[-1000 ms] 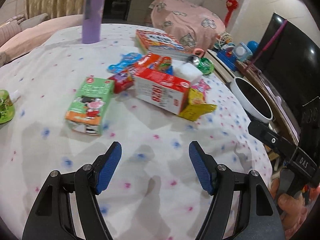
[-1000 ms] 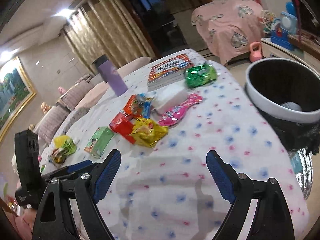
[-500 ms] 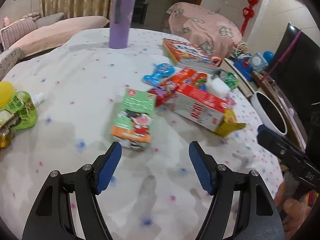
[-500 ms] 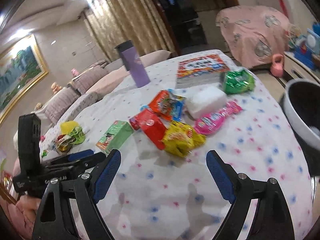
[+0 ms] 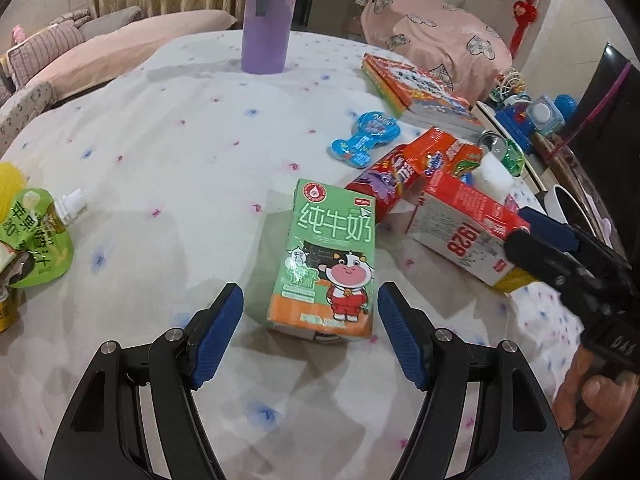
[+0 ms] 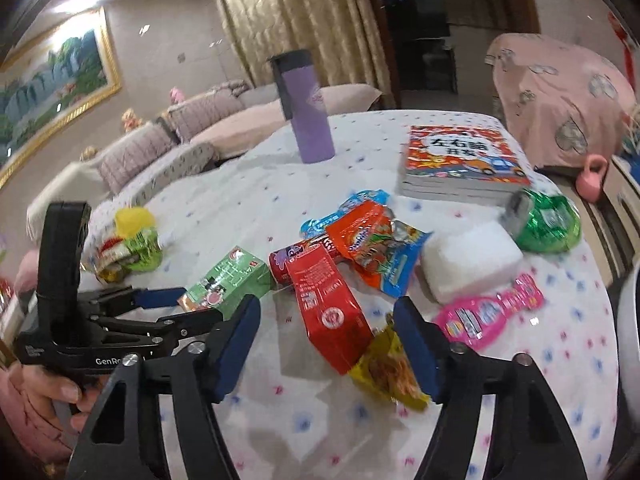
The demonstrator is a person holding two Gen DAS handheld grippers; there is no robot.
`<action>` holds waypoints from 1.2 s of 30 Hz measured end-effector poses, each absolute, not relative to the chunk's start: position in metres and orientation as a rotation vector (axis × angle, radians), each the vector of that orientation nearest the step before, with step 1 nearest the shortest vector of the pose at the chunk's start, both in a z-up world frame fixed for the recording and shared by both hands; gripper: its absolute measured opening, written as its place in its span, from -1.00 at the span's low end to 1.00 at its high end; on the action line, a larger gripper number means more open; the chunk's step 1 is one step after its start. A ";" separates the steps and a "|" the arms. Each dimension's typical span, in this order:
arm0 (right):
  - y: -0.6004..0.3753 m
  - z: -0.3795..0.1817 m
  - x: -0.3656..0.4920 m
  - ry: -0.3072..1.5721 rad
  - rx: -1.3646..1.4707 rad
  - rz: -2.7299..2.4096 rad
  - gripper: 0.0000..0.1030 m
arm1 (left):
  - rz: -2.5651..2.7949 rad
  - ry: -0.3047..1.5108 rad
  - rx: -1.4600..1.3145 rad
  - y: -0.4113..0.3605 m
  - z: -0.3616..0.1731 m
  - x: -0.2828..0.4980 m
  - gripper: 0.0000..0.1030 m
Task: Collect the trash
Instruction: 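Grasp the green milk carton with the left tool while the right tool grasps the red juice box, then carry both cartons over the bin and open both tools to drop them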
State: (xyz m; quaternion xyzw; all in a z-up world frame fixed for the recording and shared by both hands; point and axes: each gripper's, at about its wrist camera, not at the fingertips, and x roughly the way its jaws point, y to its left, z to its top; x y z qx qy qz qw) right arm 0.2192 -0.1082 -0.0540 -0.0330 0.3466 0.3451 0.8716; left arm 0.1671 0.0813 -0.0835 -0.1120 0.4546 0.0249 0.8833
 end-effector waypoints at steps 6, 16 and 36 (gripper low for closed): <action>-0.084 -0.075 0.227 0.787 -0.194 0.707 -0.20 | 0.039 0.951 -0.217 0.080 -0.089 0.169 0.00; -0.103 -0.042 0.195 0.666 -0.096 0.730 -0.36 | -0.033 0.853 -0.244 0.068 -0.051 0.152 -0.02; -0.260 -0.030 0.175 0.607 0.180 0.476 -0.36 | -0.328 0.814 -0.127 -0.070 -0.021 0.162 -0.05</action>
